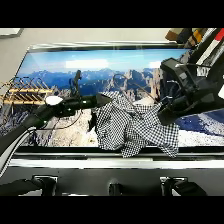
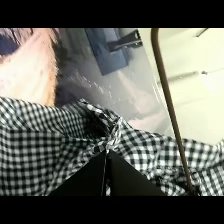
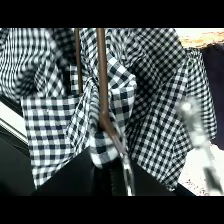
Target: Fold the clothes and pants, and hang the long-sleeved shirts on hangers.
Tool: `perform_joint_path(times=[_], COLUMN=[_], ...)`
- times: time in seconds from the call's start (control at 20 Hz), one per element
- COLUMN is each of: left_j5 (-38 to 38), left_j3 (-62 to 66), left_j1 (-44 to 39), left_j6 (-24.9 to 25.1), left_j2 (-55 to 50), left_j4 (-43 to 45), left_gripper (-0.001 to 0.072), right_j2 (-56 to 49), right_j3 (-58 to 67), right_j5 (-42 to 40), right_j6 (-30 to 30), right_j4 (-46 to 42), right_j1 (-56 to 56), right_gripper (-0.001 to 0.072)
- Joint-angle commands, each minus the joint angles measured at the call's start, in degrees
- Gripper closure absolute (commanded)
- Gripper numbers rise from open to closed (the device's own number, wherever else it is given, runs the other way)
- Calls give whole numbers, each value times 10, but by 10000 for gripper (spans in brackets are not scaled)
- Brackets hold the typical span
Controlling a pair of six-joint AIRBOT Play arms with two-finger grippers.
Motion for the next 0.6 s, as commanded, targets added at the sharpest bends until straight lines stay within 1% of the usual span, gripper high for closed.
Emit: perform_joint_path(times=[0.0,0.1,0.15,0.35,0.55], left_j5=[32,43,49,56,70], left_j3=[33,42,43,46,62], left_j1=[13,21,25,32,33], left_j6=[-52,-92,-98,-98,-98], left_j2=[2,2,2,1,-1], left_j4=[65,105,112,112,113], left_gripper=[698,699,699,699,699], right_j2=[-3,-3,-3,-7,-8], right_j3=[0,0,0,-3,-40], right_j5=[19,27,28,28,28], right_j6=[10,10,10,9,2], right_j4=[17,19,25,38,57], right_j1=[0,0,0,0,5], right_gripper=[686,686,686,686,686])
